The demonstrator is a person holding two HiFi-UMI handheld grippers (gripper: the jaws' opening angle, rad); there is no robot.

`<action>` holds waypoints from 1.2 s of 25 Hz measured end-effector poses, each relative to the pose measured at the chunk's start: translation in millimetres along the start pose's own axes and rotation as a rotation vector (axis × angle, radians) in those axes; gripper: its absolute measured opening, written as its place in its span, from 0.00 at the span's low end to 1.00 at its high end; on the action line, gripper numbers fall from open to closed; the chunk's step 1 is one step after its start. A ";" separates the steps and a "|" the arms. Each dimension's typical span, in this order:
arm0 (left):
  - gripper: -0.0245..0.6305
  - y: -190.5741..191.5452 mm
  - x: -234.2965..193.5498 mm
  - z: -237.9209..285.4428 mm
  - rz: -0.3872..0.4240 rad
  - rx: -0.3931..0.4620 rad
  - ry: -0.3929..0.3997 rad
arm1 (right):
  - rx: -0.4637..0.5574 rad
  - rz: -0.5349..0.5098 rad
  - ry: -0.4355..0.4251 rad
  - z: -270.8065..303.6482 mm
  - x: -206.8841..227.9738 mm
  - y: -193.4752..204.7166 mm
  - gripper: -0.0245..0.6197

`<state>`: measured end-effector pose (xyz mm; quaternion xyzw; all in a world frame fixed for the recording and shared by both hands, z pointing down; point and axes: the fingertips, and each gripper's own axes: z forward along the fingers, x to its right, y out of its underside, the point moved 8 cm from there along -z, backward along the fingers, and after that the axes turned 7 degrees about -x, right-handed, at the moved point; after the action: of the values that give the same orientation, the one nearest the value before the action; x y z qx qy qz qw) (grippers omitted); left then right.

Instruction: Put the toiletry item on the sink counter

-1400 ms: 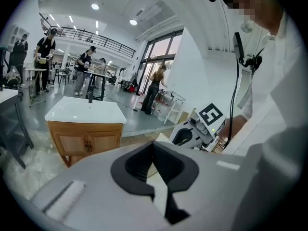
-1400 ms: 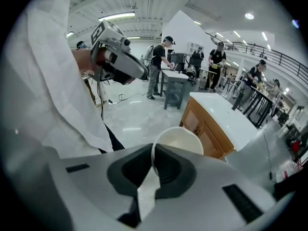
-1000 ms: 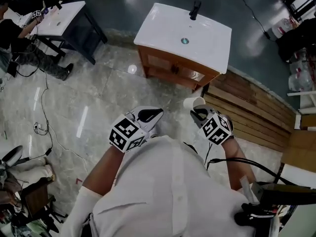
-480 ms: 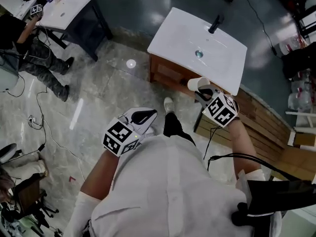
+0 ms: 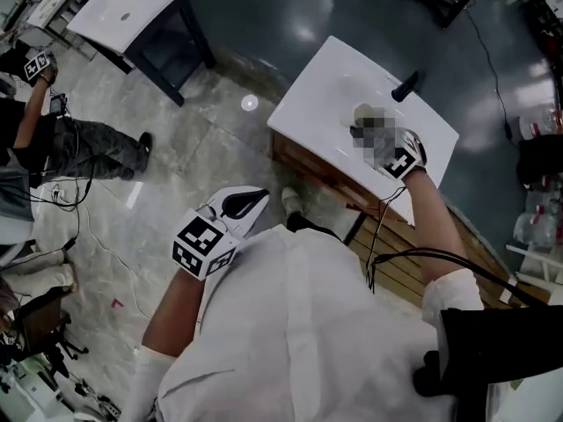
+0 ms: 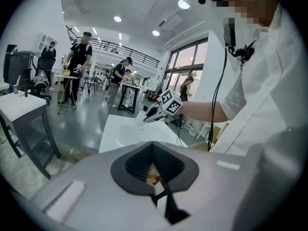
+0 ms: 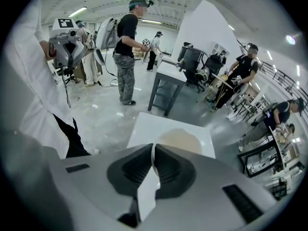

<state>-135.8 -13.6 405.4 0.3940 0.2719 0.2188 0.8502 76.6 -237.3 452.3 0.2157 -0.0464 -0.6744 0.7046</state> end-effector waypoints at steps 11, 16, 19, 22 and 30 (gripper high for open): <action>0.05 -43.6 -45.4 38.5 -0.121 0.023 -0.152 | -0.070 -0.091 -0.047 90.4 147.9 -19.0 0.06; 0.05 -48.4 -50.7 47.2 -0.178 0.025 -0.211 | -0.131 -0.134 -0.072 122.4 183.8 -18.5 0.06; 0.05 -50.5 -57.6 49.6 -0.205 0.022 -0.239 | -0.173 -0.150 -0.075 140.3 204.3 -19.5 0.06; 0.05 -53.2 -63.3 50.9 -0.227 0.022 -0.257 | -0.171 -0.174 -0.098 153.8 217.6 -25.1 0.06; 0.05 -57.3 -65.1 59.5 -0.256 0.020 -0.285 | -0.184 -0.191 -0.133 168.6 235.3 -25.4 0.06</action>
<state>-138.2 -118.5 411.2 0.3918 0.1990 0.0479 0.8970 13.1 -506.2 542.0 0.1086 -0.0102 -0.7527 0.6493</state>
